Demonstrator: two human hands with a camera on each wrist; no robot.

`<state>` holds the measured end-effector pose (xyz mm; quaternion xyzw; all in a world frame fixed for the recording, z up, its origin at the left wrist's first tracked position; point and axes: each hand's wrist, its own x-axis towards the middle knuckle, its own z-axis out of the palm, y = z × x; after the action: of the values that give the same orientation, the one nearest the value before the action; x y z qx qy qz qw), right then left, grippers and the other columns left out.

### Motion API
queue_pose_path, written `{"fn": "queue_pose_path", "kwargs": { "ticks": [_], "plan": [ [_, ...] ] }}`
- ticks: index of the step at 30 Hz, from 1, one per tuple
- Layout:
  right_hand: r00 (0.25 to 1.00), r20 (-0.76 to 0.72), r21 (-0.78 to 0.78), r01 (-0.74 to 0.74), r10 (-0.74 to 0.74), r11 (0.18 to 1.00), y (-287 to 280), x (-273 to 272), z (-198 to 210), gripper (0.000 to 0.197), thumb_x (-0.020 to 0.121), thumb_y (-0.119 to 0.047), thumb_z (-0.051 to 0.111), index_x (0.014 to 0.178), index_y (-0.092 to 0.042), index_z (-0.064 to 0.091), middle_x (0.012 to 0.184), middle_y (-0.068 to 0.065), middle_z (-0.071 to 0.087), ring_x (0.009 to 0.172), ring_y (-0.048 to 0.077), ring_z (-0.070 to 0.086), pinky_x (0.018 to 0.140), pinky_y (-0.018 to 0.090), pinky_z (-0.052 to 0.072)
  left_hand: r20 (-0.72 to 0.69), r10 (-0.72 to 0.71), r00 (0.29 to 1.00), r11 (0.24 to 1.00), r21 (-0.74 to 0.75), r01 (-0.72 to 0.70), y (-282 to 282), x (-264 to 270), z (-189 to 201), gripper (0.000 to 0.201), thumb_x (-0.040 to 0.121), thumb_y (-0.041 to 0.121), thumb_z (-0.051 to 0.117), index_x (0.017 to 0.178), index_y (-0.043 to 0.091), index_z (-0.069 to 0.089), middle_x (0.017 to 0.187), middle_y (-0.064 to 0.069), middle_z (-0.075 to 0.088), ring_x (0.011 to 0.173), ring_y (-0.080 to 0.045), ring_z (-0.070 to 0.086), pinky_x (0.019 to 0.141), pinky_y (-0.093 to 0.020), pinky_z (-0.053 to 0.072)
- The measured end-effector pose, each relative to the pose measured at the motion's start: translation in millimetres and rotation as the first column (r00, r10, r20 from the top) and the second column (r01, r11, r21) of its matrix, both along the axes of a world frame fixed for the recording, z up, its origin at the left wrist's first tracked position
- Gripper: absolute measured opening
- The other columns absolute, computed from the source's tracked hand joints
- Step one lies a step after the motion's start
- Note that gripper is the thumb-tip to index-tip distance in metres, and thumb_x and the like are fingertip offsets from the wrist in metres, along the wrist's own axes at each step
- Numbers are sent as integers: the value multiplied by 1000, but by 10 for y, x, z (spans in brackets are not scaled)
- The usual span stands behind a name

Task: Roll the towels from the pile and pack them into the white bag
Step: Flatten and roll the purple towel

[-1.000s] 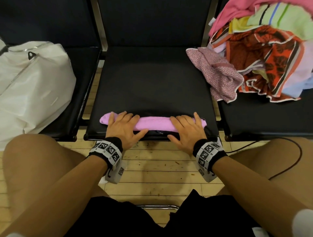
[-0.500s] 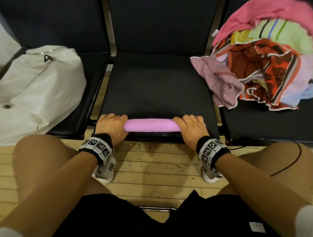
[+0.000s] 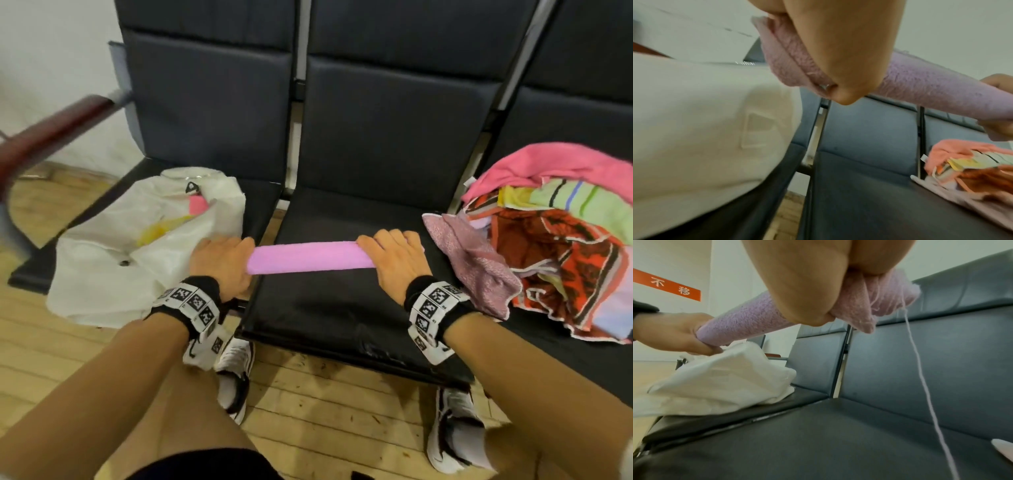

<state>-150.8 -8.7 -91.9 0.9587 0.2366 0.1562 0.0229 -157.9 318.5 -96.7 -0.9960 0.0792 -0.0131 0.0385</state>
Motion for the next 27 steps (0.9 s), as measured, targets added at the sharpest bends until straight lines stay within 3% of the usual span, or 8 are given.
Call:
{"fn": "queue_pose_path", "kwargs": {
  "ticks": [8, 11, 14, 17, 20, 23, 27],
  "plan": [
    [998, 34, -51, -57, 58, 997, 840, 577, 605, 63, 67, -9, 76, 124, -23, 53, 97, 0, 57, 86, 24, 54, 85, 45, 41, 110, 178, 978, 983, -59, -173, 693, 231, 385, 26, 83, 42, 59, 101, 27, 50, 95, 4, 63, 94, -24, 54, 84, -42, 38],
    [995, 31, -65, -88, 90, 994, 1176, 764, 764, 58, 70, -16, 73, 123, -24, 52, 98, 0, 56, 87, 24, 53, 86, 45, 40, 129, 236, 963, 969, -98, -225, 948, 307, 441, 39, 78, 62, 56, 94, 32, 38, 87, 7, 55, 87, -21, 49, 81, -42, 37],
    [989, 56, -45, -135, 137, 990, 1476, 908, 897, 45, 76, -39, 61, 118, -26, 52, 96, -3, 54, 86, 23, 52, 85, 43, 35, 133, 314, 940, 946, -126, -298, 1145, 388, 431, 57, 74, 80, 38, 100, 29, 43, 91, 4, 54, 89, -23, 50, 83, -44, 37],
    [982, 90, -29, -166, 168, 986, 1752, 1025, 980, 47, 82, -60, 44, 115, -27, 52, 91, -4, 52, 82, 21, 48, 83, 42, 34, 77, 353, 933, 930, -139, -341, 1294, 489, 342, 61, 81, 77, 30, 117, 29, 44, 107, -1, 57, 101, -27, 49, 91, -49, 34],
    [977, 90, -59, -187, 192, 981, 1999, 1171, 992, 43, 87, -48, 34, 118, -25, 52, 93, -1, 53, 82, 22, 46, 83, 44, 35, -31, 376, 926, 912, -163, -376, 1416, 571, 226, 50, 86, 68, 30, 117, 29, 43, 115, -2, 57, 110, -28, 48, 97, -52, 31],
    [974, 97, -111, -196, 207, 974, 2293, 1301, 952, 36, 85, -36, 36, 113, -23, 53, 94, 0, 50, 82, 24, 45, 83, 45, 33, -154, 388, 909, 903, -136, -409, 1556, 604, 132, 41, 88, 60, 36, 112, 28, 46, 114, 0, 61, 111, -28, 52, 103, -55, 26],
    [964, 18, -181, -258, 265, 949, 2724, 1347, 786, 41, 78, -26, 30, 111, -21, 53, 101, 3, 50, 90, 27, 47, 90, 48, 29, -361, 423, 831, 860, -129, -494, 1788, 548, 7, 48, 86, 64, 39, 115, 27, 49, 109, 1, 67, 110, -28, 59, 111, -62, 16]
  ]
}}
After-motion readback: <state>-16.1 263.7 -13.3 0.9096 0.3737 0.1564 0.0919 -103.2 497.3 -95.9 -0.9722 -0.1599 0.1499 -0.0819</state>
